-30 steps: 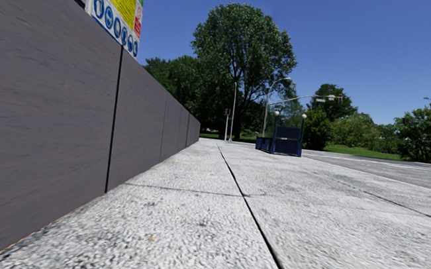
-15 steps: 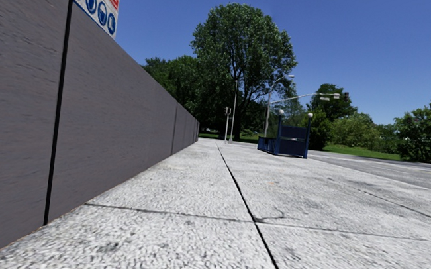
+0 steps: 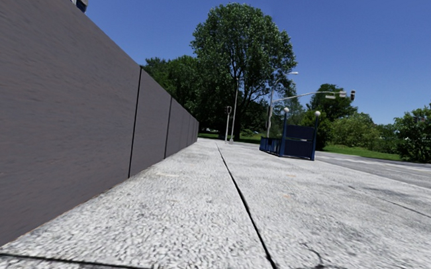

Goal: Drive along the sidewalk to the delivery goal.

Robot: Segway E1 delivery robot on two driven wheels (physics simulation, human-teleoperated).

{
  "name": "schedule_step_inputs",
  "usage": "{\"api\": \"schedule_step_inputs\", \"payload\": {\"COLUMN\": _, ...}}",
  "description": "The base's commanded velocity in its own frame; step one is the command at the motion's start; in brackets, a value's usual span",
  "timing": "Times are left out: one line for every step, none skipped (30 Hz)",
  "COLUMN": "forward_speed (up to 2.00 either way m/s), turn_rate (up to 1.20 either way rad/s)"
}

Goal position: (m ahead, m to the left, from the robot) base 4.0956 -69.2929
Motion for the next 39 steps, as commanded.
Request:
{"api": "schedule_step_inputs", "payload": {"forward_speed": 2.00, "turn_rate": 0.00}}
{"api": "schedule_step_inputs", "payload": {"forward_speed": 2.00, "turn_rate": 0.00}}
{"api": "schedule_step_inputs", "payload": {"forward_speed": 2.00, "turn_rate": 0.00}}
{"api": "schedule_step_inputs", "payload": {"forward_speed": 2.00, "turn_rate": 0.00}}
{"api": "schedule_step_inputs", "payload": {"forward_speed": 2.00, "turn_rate": 0.00}}
{"api": "schedule_step_inputs", "payload": {"forward_speed": 2.00, "turn_rate": 0.00}}
{"api": "schedule_step_inputs", "payload": {"forward_speed": 2.00, "turn_rate": 0.00}}
{"api": "schedule_step_inputs", "payload": {"forward_speed": 2.00, "turn_rate": 0.00}}
{"api": "schedule_step_inputs", "payload": {"forward_speed": 2.00, "turn_rate": 0.00}}
{"api": "schedule_step_inputs", "payload": {"forward_speed": 2.00, "turn_rate": 0.00}}
{"api": "schedule_step_inputs", "payload": {"forward_speed": 2.00, "turn_rate": 0.00}}
{"api": "schedule_step_inputs", "payload": {"forward_speed": 2.00, "turn_rate": 0.00}}
{"api": "schedule_step_inputs", "payload": {"forward_speed": 2.00, "turn_rate": 0.00}}
{"api": "schedule_step_inputs", "payload": {"forward_speed": 2.00, "turn_rate": 0.00}}
{"api": "schedule_step_inputs", "payload": {"forward_speed": 2.00, "turn_rate": 0.00}}
{"api": "schedule_step_inputs", "payload": {"forward_speed": 2.00, "turn_rate": 0.00}}
{"api": "schedule_step_inputs", "payload": {"forward_speed": 2.00, "turn_rate": 0.00}}
{"api": "schedule_step_inputs", "payload": {"forward_speed": 2.00, "turn_rate": 0.00}}
{"api": "schedule_step_inputs", "payload": {"forward_speed": 2.00, "turn_rate": 0.00}}
{"api": "schedule_step_inputs", "payload": {"forward_speed": 2.00, "turn_rate": 0.00}}
{"api": "schedule_step_inputs", "payload": {"forward_speed": 2.00, "turn_rate": 0.00}}
{"api": "schedule_step_inputs", "payload": {"forward_speed": 2.00, "turn_rate": 0.00}}
{"api": "schedule_step_inputs", "payload": {"forward_speed": 2.00, "turn_rate": 0.00}}
{"api": "schedule_step_inputs", "payload": {"forward_speed": 2.00, "turn_rate": 0.00}}
{"api": "schedule_step_inputs", "payload": {"forward_speed": 2.00, "turn_rate": 0.00}}
{"api": "schedule_step_inputs", "payload": {"forward_speed": 2.00, "turn_rate": 0.00}}
{"api": "schedule_step_inputs", "payload": {"forward_speed": 2.00, "turn_rate": 0.00}}
{"api": "schedule_step_inputs", "payload": {"forward_speed": 2.00, "turn_rate": 0.00}}
{"api": "schedule_step_inputs", "payload": {"forward_speed": 2.00, "turn_rate": 0.00}}
{"api": "schedule_step_inputs", "payload": {"forward_speed": 2.00, "turn_rate": 0.00}}
{"api": "schedule_step_inputs", "payload": {"forward_speed": 2.00, "turn_rate": 0.00}}
{"api": "schedule_step_inputs", "payload": {"forward_speed": 2.00, "turn_rate": 0.00}}
{"api": "schedule_step_inputs", "payload": {"forward_speed": 2.00, "turn_rate": 0.00}}
{"api": "schedule_step_inputs", "payload": {"forward_speed": 2.00, "turn_rate": 0.00}}
{"api": "schedule_step_inputs", "payload": {"forward_speed": 2.00, "turn_rate": 0.00}}
{"api": "schedule_step_inputs", "payload": {"forward_speed": 2.00, "turn_rate": 0.00}}
{"api": "schedule_step_inputs", "payload": {"forward_speed": 2.00, "turn_rate": 0.00}}
{"api": "schedule_step_inputs", "payload": {"forward_speed": 2.00, "turn_rate": 0.00}}
{"api": "schedule_step_inputs", "payload": {"forward_speed": 2.00, "turn_rate": 0.00}}
